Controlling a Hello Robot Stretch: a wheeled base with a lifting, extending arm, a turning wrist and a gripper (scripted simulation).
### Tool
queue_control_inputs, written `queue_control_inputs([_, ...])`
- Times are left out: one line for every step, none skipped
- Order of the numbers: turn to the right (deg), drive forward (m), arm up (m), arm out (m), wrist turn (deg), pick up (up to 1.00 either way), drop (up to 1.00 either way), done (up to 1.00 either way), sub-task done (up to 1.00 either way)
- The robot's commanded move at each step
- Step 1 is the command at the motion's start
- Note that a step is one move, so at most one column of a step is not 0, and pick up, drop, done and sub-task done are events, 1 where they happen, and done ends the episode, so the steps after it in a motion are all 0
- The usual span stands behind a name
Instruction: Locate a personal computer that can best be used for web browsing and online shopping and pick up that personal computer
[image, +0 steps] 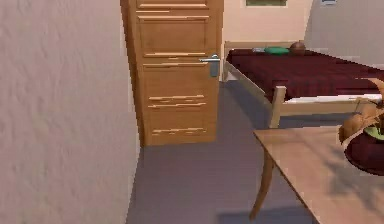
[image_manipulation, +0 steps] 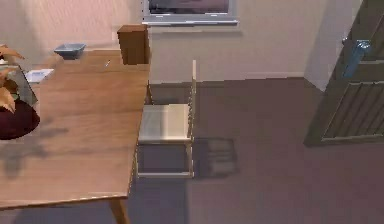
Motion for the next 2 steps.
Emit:
queue_control_inputs([0.0, 1.0, 0.0, 0.0, 0.0, 0.0, 0.0, 0.0, 0.0])
queue_control_inputs([9.0, 0.0, 0.0, 0.0, 0.0, 0.0, 0.0, 0.0, 0.0])
